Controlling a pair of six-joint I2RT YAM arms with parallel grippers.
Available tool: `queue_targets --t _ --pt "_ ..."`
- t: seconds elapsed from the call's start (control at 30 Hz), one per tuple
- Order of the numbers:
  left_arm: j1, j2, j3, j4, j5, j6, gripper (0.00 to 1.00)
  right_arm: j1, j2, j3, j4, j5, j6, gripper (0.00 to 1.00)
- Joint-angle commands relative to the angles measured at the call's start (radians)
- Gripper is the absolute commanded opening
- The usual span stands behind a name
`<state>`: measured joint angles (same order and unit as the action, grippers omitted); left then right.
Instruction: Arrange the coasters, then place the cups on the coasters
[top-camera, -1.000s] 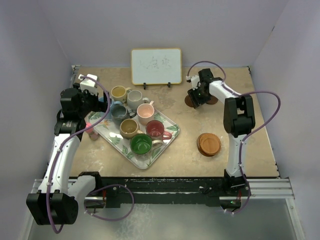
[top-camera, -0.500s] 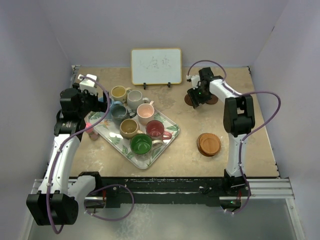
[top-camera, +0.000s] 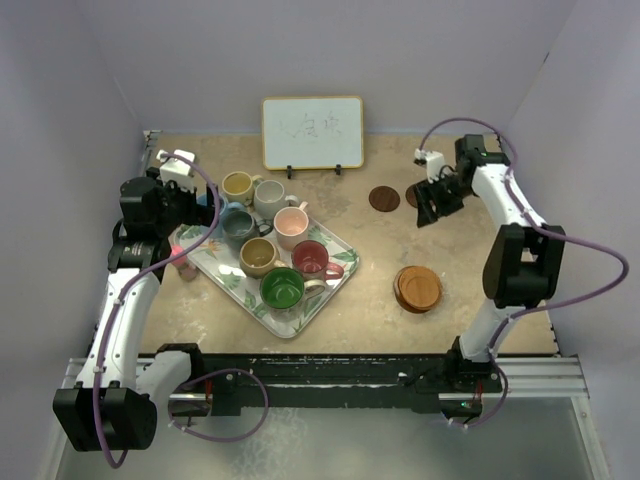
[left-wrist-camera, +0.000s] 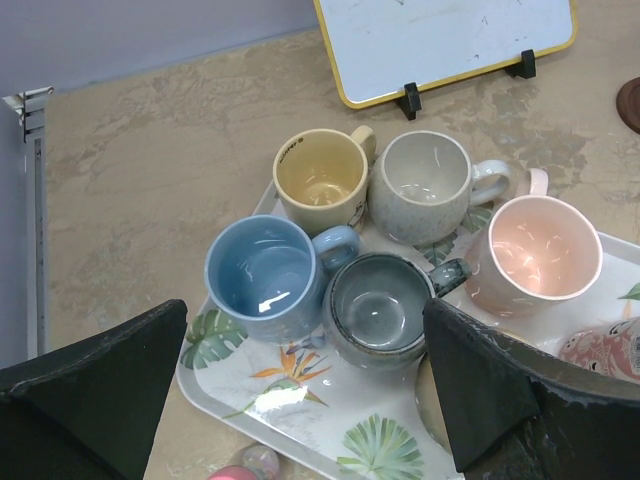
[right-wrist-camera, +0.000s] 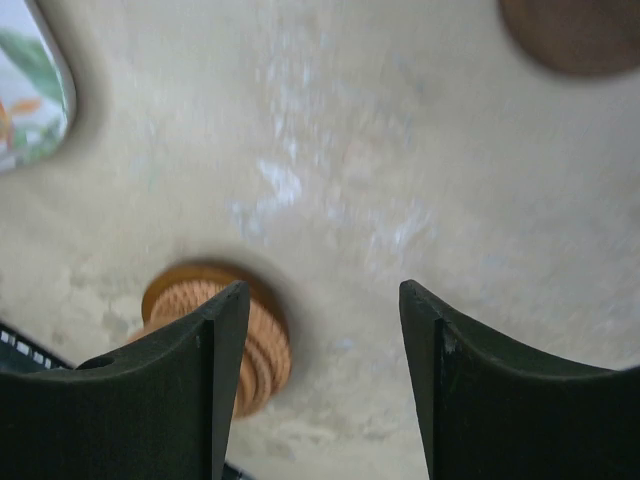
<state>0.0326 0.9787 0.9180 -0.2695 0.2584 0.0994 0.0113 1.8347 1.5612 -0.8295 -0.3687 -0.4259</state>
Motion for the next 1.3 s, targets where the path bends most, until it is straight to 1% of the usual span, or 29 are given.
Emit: queue_targets --t 0.0,0.13,0.3,0.5,0.9,1.07,1.27 --pt "0.006 -0.001 0.041 0.018 0.025 0.031 0.98 -0.059 -0.103 -0.124 -0.239 -0.100 -0.191 0.64" --pt "0.006 0.003 0.042 0.027 0.034 0.026 0.98 -0.083 -0.183 -0.247 -0.355 -0.134 -0.313 0.64" --pt "0.006 0.005 0.039 0.026 0.040 0.015 0.98 -0.087 -0.219 -0.364 -0.361 -0.156 -0.338 0.63" --pt "0.006 -0.001 0.038 0.025 0.041 0.006 0.98 -0.087 -0.193 -0.400 -0.306 -0.153 -0.315 0.60" --pt "0.006 -0.013 0.023 0.034 0.031 0.001 0.98 -0.088 -0.151 -0.436 -0.212 -0.075 -0.302 0.55" --pt "0.006 -0.010 0.022 0.039 0.032 -0.001 0.98 -0.089 -0.159 -0.472 -0.170 -0.035 -0.294 0.49" --pt "0.006 -0.014 0.016 0.043 0.031 -0.003 0.98 -0.129 -0.156 -0.458 -0.175 -0.037 -0.299 0.37"
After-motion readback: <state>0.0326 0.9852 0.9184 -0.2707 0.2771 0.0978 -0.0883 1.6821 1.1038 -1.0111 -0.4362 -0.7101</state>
